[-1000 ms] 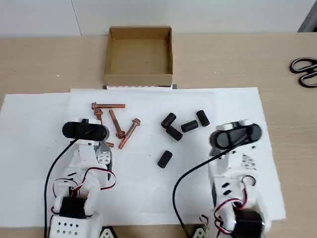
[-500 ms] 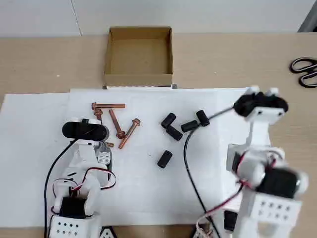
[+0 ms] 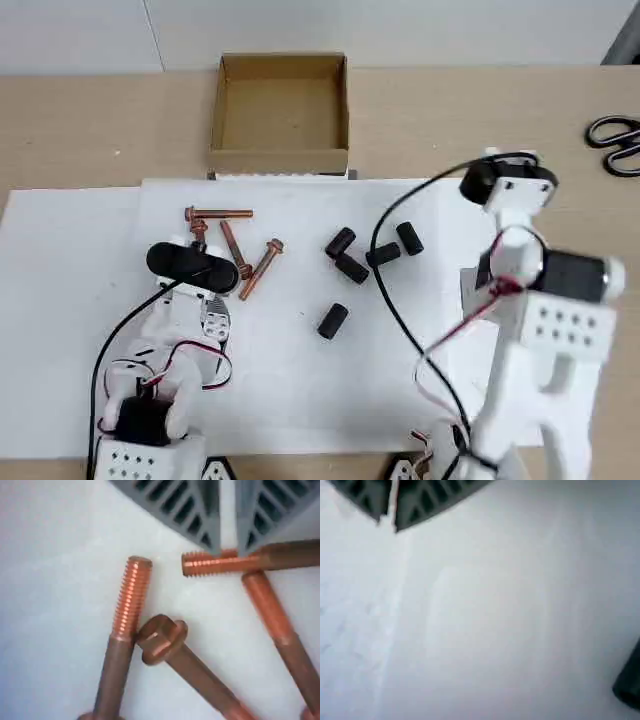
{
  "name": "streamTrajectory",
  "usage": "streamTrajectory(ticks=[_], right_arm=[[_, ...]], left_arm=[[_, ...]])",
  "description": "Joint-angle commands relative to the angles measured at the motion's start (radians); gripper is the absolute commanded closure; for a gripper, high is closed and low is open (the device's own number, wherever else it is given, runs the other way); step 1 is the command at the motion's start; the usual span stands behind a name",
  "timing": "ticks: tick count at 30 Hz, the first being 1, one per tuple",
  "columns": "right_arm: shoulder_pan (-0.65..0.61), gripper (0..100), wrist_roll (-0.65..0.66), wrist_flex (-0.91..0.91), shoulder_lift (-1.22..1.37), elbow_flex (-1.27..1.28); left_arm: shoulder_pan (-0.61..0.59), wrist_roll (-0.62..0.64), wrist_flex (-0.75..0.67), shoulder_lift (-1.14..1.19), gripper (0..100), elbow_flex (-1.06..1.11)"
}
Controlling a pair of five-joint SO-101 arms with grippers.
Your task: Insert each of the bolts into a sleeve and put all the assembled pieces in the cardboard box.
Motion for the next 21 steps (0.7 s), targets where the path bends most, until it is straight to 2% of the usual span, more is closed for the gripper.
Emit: streamTrajectory(ticks=[1, 4, 8, 11, 14, 21], right_arm=[[0.002, 99.4, 0.063, -0.012, 0.119, -0.089], [-0.001, 98.7, 0.075, -0.024, 0.231, -0.203], [-0.042, 89.0, 0.100, -0.010, 0.367, -0.362], [-0.088, 84.2, 0.124, -0.004, 0.455, -0.439], [-0.143, 83.6, 0.130, -0.012, 0.529, -0.493], [-0.232, 83.6, 0.123, -0.054, 0.674, -0.534]], left_arm=[[-0.041, -0.023, 0.040, -0.003, 91, -0.114], [-0.092, -0.023, 0.060, 0.046, 88, -0.156], [-0.130, -0.028, 0.063, 0.232, 86, -0.249], [-0.127, -0.028, 0.061, 0.439, 82, -0.361], [-0.127, -0.025, 0.075, 0.695, 79, -0.501], [-0.098, -0.025, 0.236, 1.246, 79, -0.874]])
